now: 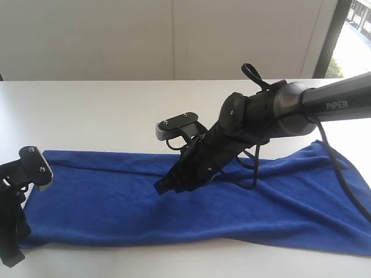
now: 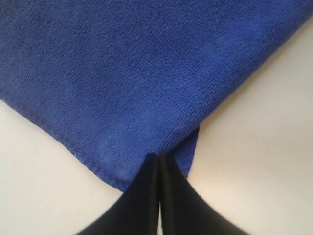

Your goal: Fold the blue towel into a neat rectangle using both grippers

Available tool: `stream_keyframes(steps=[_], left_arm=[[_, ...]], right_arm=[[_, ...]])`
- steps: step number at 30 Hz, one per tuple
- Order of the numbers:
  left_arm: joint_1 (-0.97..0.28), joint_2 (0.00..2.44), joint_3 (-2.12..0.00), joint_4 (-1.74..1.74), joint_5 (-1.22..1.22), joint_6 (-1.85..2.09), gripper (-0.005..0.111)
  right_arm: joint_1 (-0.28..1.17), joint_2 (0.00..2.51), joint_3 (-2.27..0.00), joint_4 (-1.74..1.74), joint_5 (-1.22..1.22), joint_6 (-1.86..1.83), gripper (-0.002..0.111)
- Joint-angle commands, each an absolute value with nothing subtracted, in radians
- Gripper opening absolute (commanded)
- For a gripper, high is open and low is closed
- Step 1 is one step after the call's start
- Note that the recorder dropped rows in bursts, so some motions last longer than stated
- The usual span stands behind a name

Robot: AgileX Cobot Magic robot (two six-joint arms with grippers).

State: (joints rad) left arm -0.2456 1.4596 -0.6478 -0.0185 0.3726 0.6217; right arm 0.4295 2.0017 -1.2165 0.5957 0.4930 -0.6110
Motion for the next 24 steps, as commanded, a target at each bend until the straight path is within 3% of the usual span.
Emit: stream_keyframes(steps=[1,24], left_arm=[[-0.244,1.455,-0.64,-0.02,0.382,0.623,0.0],[-0.244,1.611,-0.64,0.023,0.446,0.617,0.0]], right_arm=[[0.43,2.004,-1.225,0.599,0.487,-0.625,0.0],[0.43,2.003,-1.225,0.593,0.443,-0.63,0.0]])
